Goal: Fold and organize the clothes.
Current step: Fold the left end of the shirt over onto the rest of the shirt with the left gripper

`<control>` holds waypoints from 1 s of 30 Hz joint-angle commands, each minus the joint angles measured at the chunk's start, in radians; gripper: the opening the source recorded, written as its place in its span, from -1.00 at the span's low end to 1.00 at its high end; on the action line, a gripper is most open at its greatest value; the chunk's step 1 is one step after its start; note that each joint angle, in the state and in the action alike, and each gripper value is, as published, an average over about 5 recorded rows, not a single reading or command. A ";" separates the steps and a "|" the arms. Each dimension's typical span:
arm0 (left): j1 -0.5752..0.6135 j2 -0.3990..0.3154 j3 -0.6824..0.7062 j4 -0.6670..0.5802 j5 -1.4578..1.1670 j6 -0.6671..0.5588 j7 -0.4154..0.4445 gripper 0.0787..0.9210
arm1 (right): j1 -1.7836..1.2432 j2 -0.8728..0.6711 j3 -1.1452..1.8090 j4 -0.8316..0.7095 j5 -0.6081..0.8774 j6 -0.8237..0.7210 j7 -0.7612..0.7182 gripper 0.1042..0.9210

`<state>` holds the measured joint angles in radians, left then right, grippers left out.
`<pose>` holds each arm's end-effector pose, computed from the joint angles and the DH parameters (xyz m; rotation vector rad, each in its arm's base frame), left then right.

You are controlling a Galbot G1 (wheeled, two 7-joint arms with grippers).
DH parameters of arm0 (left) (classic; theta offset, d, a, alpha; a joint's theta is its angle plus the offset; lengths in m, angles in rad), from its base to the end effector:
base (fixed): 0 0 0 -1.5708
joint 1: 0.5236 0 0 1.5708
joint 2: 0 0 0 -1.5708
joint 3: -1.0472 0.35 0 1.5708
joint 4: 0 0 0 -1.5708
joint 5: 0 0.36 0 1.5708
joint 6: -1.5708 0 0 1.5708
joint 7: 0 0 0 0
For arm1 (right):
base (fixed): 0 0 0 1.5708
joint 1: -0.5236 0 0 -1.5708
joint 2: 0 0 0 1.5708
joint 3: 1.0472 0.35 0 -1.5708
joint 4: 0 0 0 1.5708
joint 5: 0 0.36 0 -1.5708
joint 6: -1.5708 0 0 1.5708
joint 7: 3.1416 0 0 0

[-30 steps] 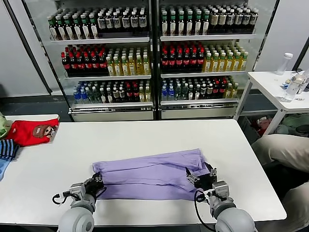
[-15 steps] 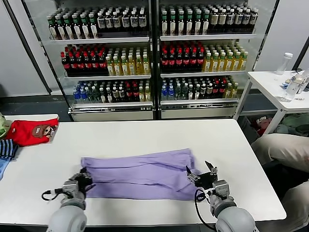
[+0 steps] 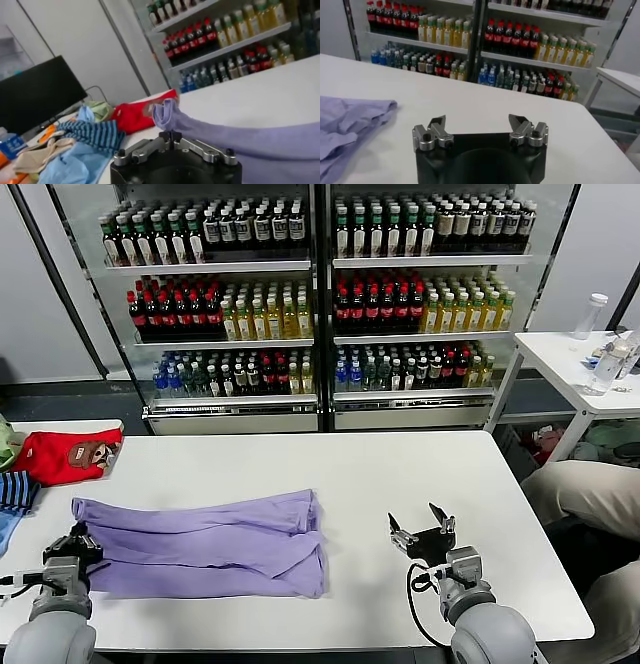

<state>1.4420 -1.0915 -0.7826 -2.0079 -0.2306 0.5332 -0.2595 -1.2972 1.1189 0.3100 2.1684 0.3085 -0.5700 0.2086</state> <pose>0.2384 0.1652 -0.2476 0.5010 -2.6741 -0.4790 0.2422 -0.0076 -0.2272 0.2671 -2.8049 0.2445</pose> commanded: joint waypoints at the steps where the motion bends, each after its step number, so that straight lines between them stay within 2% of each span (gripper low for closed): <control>1: 0.027 -0.073 0.207 -0.275 -0.234 0.050 0.083 -0.98 | -0.007 -0.004 0.019 0.014 -0.002 0.000 -0.001 0.76; 6: -0.044 -0.138 0.383 -0.267 -0.230 0.051 0.080 -0.98 | -0.005 -0.004 0.023 0.018 -0.005 0.000 0.000 0.76; 12: -0.139 -0.208 0.481 -0.178 -0.223 0.051 0.078 -0.98 | -0.009 -0.006 0.032 0.021 -0.012 -0.001 -0.001 0.76; 24: -0.264 -0.288 0.534 -0.057 -0.222 0.052 0.059 -0.98 | -0.008 0.002 0.034 0.015 -0.019 -0.005 -0.001 0.76; 30: -0.308 -0.323 0.552 0.065 -0.193 0.050 0.048 -0.98 | -0.007 0.007 0.029 0.015 -0.024 -0.007 -0.001 0.76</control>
<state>1.2264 -1.3483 -0.3040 -2.0839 -0.4336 0.5814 -0.2065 -1.3045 1.1243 0.3381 2.1836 0.2864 -0.5762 0.2072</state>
